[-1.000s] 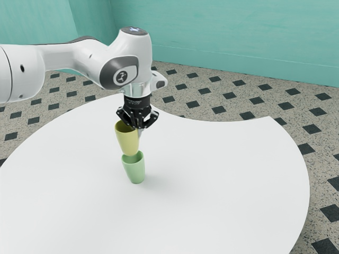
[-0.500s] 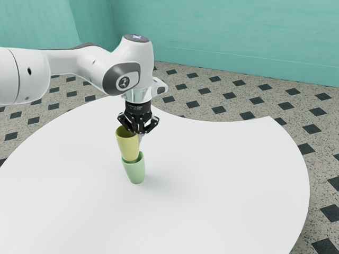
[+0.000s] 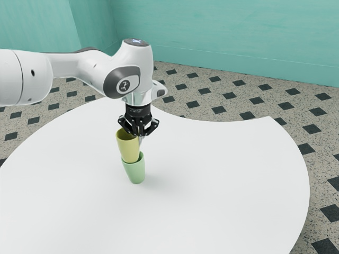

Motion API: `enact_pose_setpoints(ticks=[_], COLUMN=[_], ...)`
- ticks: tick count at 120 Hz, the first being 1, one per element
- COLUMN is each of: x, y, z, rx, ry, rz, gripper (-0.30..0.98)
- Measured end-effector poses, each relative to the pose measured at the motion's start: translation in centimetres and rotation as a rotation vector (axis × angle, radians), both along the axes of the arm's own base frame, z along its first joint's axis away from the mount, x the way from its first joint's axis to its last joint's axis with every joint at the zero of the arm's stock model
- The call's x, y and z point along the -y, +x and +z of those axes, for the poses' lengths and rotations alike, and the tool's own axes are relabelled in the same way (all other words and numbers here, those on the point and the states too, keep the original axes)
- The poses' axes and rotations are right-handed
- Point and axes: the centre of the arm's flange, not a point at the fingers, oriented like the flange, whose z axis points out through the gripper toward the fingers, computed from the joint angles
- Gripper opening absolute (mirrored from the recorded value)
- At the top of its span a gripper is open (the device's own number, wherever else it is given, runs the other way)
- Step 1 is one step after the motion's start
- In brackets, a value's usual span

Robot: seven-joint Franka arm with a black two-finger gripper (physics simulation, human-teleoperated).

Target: Place the right cup onto the left cup

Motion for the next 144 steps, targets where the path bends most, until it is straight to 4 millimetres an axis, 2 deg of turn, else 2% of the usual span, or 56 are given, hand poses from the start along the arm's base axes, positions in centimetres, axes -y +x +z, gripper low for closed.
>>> enact_pose_setpoints(ticks=[31,56,70,80,88,105,115,122,132,144], x=[0.0,0.0,0.0,0.1,0.3,0.8,0.3,-0.6,-3.1,-5.1], y=[0.3,0.3,0.3,0.2,0.0,-1.3,-2.1,-2.8,-3.1,-3.7], z=[-0.6,-0.8,-0.8,0.1,1.5,6.3,8.9,10.5,13.5,19.6], rx=[-0.002,-0.003,-0.003,0.008,0.029,0.089,0.108,0.115,0.133,0.169], ry=[-0.005,-0.009,-0.01,-0.008,-0.004,0.005,0.002,0.005,-0.001,0.0], rz=[-0.004,-0.011,-0.014,-0.018,-0.022,-0.028,-0.024,-0.017,0.003,0.007], gripper=[-0.09,0.28,0.41,0.49,0.55,0.61,0.64,0.65,0.66,0.67])
